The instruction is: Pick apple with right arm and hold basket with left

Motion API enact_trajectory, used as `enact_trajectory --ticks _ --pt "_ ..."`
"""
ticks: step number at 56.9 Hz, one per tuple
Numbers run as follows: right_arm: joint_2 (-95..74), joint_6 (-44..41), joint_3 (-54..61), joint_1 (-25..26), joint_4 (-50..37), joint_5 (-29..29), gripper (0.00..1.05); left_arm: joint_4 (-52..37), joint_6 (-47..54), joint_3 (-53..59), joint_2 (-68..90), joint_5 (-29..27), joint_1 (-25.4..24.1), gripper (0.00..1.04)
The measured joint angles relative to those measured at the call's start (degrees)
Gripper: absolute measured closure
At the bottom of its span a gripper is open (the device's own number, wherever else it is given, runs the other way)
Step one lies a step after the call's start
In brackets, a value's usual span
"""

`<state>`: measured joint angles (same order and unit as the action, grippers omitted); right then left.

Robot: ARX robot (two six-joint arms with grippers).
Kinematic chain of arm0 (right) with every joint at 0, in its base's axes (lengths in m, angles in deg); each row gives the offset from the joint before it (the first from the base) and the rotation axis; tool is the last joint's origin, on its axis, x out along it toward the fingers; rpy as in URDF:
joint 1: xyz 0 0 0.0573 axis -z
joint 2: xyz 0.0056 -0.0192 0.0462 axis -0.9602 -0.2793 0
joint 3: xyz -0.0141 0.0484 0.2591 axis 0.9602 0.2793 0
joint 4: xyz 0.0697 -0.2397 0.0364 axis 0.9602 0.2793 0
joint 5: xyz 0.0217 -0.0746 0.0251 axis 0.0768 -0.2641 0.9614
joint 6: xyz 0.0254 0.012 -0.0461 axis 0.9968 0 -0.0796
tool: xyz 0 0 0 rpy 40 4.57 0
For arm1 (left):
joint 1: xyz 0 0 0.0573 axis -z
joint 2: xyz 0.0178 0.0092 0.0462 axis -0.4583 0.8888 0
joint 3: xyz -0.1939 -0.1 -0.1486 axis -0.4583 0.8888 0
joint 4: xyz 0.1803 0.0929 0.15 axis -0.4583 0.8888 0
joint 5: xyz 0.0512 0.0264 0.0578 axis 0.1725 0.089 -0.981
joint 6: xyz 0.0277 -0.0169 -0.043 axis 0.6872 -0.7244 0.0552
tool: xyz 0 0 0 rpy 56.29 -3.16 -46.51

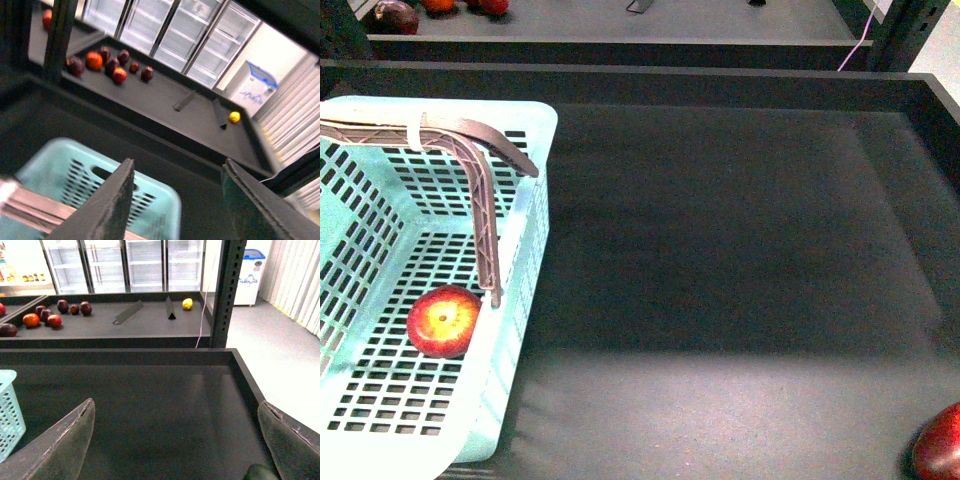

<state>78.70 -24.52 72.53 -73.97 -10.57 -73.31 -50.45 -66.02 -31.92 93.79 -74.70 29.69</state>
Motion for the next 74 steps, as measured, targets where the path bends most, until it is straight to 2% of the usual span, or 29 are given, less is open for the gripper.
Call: enact_trajectory --ticks 6,11,13,51,56,74 --pt "0.0 0.0 0.0 0.0 0.0 0.0 0.09 -0.9 13.5 4.6 -3.6 0.8 -2.1 0.76" --pt "0.0 0.0 0.0 0.0 0.0 0.0 0.09 -0.8 17.7 8.2 -7.0 1.2 -2.2 0.98" --pt "0.0 0.0 0.0 0.0 0.0 0.0 0.09 -0.8 18.0 8.9 -7.9 1.2 -2.2 1.02" --pt "0.0 0.0 0.0 0.0 0.0 0.0 0.09 10.2 19.7 17.7 -27.8 1.2 -2.2 1.01" --pt "0.0 0.0 0.0 0.0 0.0 0.0 0.09 8.7 19.7 19.4 -28.7 1.2 -2.2 1.01" --pt "0.0 0.0 0.0 0.0 0.0 0.0 0.09 17.0 19.8 19.6 -37.5 1.2 -2.2 1.01"
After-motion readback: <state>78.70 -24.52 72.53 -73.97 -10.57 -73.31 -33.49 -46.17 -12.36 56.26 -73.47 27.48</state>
